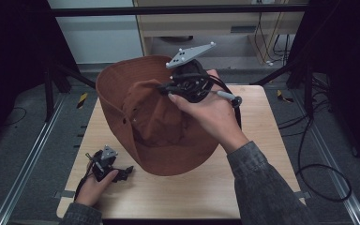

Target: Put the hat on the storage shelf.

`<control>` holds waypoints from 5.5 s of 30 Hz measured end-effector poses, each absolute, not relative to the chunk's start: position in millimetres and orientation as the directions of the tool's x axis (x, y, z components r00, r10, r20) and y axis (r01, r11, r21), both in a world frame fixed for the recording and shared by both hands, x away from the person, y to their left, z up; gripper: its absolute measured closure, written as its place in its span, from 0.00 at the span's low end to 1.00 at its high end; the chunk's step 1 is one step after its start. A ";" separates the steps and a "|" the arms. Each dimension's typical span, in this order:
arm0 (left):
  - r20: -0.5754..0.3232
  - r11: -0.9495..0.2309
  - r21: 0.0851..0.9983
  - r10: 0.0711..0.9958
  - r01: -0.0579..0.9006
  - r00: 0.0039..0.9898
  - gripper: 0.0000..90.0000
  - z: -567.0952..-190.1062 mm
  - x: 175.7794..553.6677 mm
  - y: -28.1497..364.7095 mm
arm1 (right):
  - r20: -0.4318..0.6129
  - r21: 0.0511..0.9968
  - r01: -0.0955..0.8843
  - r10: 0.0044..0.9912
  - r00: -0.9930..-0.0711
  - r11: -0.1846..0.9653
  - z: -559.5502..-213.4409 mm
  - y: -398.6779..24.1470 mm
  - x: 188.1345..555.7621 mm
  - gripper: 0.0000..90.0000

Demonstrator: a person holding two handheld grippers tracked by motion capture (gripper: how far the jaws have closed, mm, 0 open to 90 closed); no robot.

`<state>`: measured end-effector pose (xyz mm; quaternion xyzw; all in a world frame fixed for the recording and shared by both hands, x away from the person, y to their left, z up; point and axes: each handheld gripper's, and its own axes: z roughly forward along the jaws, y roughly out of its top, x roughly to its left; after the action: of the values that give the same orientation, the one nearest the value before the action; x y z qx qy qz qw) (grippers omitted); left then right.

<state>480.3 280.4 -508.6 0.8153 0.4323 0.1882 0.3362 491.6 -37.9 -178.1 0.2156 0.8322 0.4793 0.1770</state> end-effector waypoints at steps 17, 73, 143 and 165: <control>0.018 -0.401 0.710 0.832 0.579 0.555 0.00 -508.5 480.2 280.3 | -0.093 0.859 0.193 0.515 -0.852 0.474 -182.6 -16.4 501.2 0.99; 0.018 -0.402 0.710 0.832 0.579 0.555 0.00 -508.5 480.2 280.2 | 0.006 0.834 0.275 0.489 -0.872 0.479 -228.4 15.0 524.8 0.97; 0.018 -0.401 0.710 0.832 0.579 0.554 0.00 -508.5 480.1 280.2 | 0.020 0.852 0.303 0.553 -0.833 0.426 -225.3 -45.5 510.8 0.10; 0.018 -0.398 0.713 0.833 0.577 0.552 0.00 -508.8 480.0 280.1 | 0.051 0.883 0.341 0.655 -0.754 0.323 -245.8 -129.2 509.8 0.07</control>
<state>480.0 280.1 -508.8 0.8142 0.4331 0.1902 0.3366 509.8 -129.2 -245.8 0.3123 0.7974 0.4909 0.1601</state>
